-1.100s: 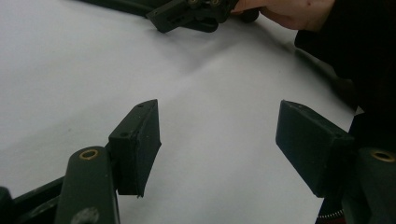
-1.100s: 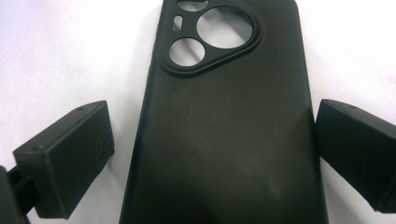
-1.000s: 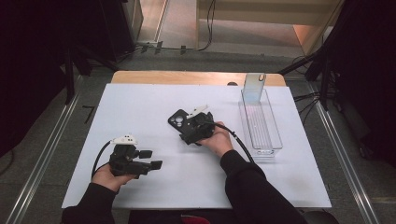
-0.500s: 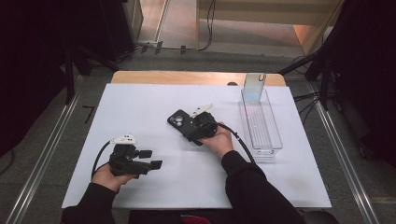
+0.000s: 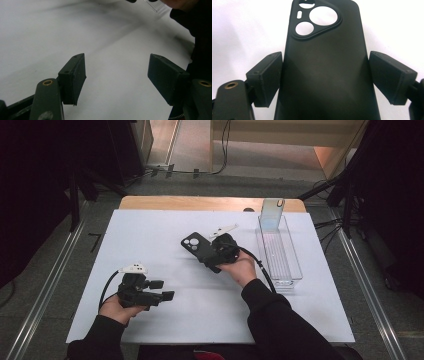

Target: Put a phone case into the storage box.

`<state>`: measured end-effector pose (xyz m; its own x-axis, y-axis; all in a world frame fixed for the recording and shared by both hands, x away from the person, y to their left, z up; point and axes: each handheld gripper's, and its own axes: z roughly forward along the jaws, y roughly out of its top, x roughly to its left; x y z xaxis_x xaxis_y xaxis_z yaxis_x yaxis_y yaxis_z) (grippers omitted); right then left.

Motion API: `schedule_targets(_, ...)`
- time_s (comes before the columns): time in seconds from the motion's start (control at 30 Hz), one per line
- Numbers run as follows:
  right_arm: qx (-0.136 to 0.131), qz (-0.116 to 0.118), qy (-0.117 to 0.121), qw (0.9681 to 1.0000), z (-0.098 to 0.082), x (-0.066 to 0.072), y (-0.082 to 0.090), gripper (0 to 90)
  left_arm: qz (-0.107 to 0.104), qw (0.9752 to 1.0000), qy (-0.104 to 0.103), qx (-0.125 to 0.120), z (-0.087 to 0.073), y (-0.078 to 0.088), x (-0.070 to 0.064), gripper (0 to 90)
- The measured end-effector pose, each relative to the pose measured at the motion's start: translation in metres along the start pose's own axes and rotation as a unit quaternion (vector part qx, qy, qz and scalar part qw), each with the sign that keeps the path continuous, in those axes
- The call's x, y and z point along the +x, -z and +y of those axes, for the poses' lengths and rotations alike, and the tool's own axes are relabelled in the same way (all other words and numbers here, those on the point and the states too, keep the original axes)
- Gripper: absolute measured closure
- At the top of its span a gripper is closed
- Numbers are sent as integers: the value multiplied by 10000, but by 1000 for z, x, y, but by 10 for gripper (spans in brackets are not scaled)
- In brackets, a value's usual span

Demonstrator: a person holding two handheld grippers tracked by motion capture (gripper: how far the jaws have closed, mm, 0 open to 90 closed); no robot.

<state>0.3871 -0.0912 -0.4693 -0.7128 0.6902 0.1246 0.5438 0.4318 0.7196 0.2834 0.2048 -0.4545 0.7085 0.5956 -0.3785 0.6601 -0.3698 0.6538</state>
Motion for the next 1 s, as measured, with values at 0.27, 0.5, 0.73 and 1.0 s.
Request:
schedule_targets(0.27, -54, 157, -143, 9998, -7, 6, 33, 135, -91, 9999, 116, -18, 5, -2, -1, 308)
schedule_targets(0.5, -165, 113, -335, 9992, -23, 9, 54, 135, -190, 9996, 182, -83, 12, -6, -6, 303)
schedule_targets(0.73, -211, 102, -546, 9982, -35, 16, 67, 135, -216, 9996, 172, -85, 23, -12, -13, 257)
schedule_targets(1.0, -235, 92, -791, 9966, -47, 29, 69, 135, -356, 9984, 431, 30, 40, -17, -22, 263)
